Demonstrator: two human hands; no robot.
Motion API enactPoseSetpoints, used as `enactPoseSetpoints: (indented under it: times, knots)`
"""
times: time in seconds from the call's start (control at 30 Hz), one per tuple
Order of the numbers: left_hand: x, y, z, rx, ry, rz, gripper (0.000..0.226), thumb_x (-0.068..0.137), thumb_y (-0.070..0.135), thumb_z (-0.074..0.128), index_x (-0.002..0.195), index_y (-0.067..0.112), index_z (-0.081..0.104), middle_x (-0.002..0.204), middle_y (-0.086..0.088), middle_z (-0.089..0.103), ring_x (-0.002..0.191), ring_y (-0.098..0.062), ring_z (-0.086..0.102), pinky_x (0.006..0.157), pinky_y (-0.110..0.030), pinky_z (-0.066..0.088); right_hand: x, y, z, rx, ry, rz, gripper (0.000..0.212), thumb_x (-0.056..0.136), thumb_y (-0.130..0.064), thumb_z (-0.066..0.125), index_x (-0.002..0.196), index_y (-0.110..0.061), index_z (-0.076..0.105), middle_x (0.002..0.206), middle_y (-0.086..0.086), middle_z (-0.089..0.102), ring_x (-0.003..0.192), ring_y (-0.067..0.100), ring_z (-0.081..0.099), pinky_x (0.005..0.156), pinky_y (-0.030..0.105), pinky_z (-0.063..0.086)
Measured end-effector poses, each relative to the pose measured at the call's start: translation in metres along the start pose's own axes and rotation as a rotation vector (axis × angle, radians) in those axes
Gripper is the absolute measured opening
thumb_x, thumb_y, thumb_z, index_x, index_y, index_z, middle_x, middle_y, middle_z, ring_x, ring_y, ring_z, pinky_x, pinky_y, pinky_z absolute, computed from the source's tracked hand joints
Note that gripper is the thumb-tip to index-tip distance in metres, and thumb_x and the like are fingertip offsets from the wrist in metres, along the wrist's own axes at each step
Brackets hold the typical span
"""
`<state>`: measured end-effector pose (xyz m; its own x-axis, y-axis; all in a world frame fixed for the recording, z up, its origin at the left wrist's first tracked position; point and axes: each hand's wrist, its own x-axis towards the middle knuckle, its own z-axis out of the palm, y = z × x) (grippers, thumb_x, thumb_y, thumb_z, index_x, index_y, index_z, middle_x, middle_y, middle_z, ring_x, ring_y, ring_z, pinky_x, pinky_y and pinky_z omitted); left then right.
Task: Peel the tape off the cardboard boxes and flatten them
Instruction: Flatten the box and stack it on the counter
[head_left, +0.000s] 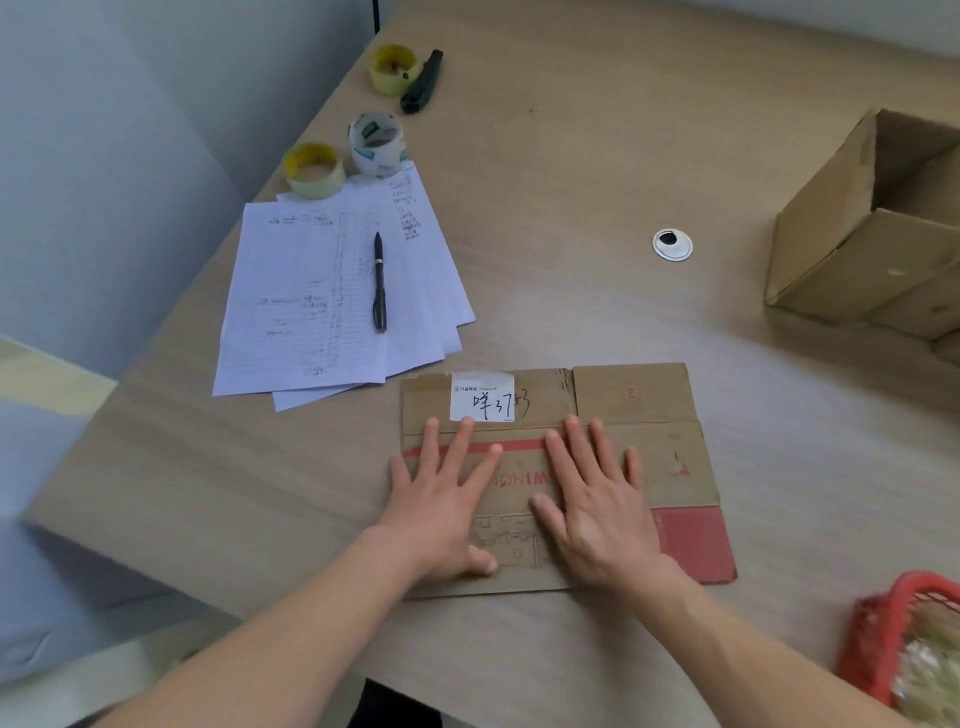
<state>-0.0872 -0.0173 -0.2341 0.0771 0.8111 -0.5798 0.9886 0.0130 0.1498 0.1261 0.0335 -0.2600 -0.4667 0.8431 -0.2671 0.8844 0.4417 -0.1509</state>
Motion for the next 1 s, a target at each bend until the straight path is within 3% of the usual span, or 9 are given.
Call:
enactPoseSetpoints:
  times: [0.13,0.23,0.3,0.37,0.6,0.7,0.83,0.9,1.0]
  knots:
    - [0.000,0.015,0.008,-0.096,0.198,-0.084,0.099,0.072,0.088,0.022,0.156,0.039,0.005,0.159,0.003,-0.034,0.143,-0.035,-0.036,0.116,-0.065,-0.004,0.014,0.012,-0.019,0.045,0.142,-0.076,0.057,0.092,-0.065,0.036,0.137,-0.033,0.047,0.152,-0.004,0.039,0.137,0.025,0.037,0.099,0.048,0.033]
    - [0.009,0.035,0.010,-0.129,0.278,-0.199,0.093,0.076,0.083,0.015,0.151,0.029,0.026,0.163,-0.003,-0.012,0.146,-0.041,-0.024,0.118,-0.063,-0.002,0.026,0.039,-0.025,0.042,0.126,-0.047,0.063,0.091,-0.068,0.034,0.144,-0.035,0.036,0.160,0.001,0.025,0.144,0.028,0.027,0.107,0.050,0.028]
    - [0.016,0.041,0.012,-0.097,0.294,-0.252,0.093,0.077,0.084,0.013,0.153,0.033,0.018,0.162,-0.004,-0.013,0.146,-0.044,-0.023,0.117,-0.065,-0.003,0.028,0.056,-0.020,0.038,0.080,0.058,0.076,0.090,-0.077,0.022,0.155,-0.039,0.014,0.167,0.000,-0.001,0.153,0.023,-0.002,0.117,0.054,0.010]
    - [0.020,0.043,0.017,-0.031,0.314,-0.261,0.093,0.077,0.087,0.011,0.156,0.040,0.003,0.163,-0.005,-0.018,0.145,-0.048,-0.022,0.114,-0.068,-0.002,0.028,0.063,-0.016,0.019,0.071,0.104,0.080,0.088,-0.082,0.011,0.156,-0.040,0.007,0.167,0.000,-0.008,0.153,0.021,-0.012,0.118,0.055,0.002]
    - [0.028,0.044,0.026,0.020,0.435,-0.232,0.089,0.078,0.085,0.030,0.154,0.038,0.023,0.166,-0.008,0.012,0.146,-0.054,0.008,0.107,-0.071,0.012,0.030,0.063,-0.011,0.023,0.120,0.120,0.076,0.090,-0.079,0.013,0.156,-0.041,0.011,0.167,0.001,0.002,0.154,0.024,-0.002,0.117,0.054,0.005]
    - [0.027,0.043,0.028,0.012,0.405,-0.259,0.091,0.078,0.087,0.025,0.155,0.041,0.012,0.167,-0.004,0.001,0.148,-0.051,-0.003,0.110,-0.068,0.005,0.029,0.063,-0.015,0.032,0.143,0.114,0.070,0.094,-0.072,0.017,0.155,-0.039,0.018,0.167,0.002,0.009,0.153,0.024,0.006,0.117,0.052,0.008]
    - [0.025,0.040,0.026,0.005,0.347,-0.254,0.087,0.078,0.087,0.005,0.154,0.045,-0.009,0.164,0.004,-0.023,0.146,-0.041,-0.026,0.114,-0.063,-0.007,0.016,0.065,-0.022,0.237,0.302,0.197,0.057,0.094,-0.048,0.041,0.142,-0.020,0.053,0.160,0.015,0.031,0.148,0.035,0.025,0.113,0.054,0.024]
    - [0.016,0.036,0.027,-0.040,0.337,-0.263,0.088,0.080,0.084,0.003,0.156,0.041,-0.001,0.164,0.003,-0.021,0.148,-0.034,-0.025,0.117,-0.059,-0.003,0.000,0.073,-0.022,0.253,0.304,0.358,0.057,0.094,-0.046,0.044,0.142,-0.017,0.051,0.158,0.019,0.030,0.146,0.037,0.025,0.111,0.054,0.026]
    - [-0.016,0.027,0.045,-0.170,0.359,-0.344,0.088,0.081,0.082,0.008,0.157,0.038,0.006,0.165,-0.001,-0.017,0.150,-0.029,-0.018,0.119,-0.055,0.004,-0.028,0.071,-0.013,0.210,0.241,0.421,0.057,0.097,-0.046,0.048,0.146,-0.016,0.043,0.156,0.019,0.029,0.145,0.036,0.025,0.111,0.056,0.027]
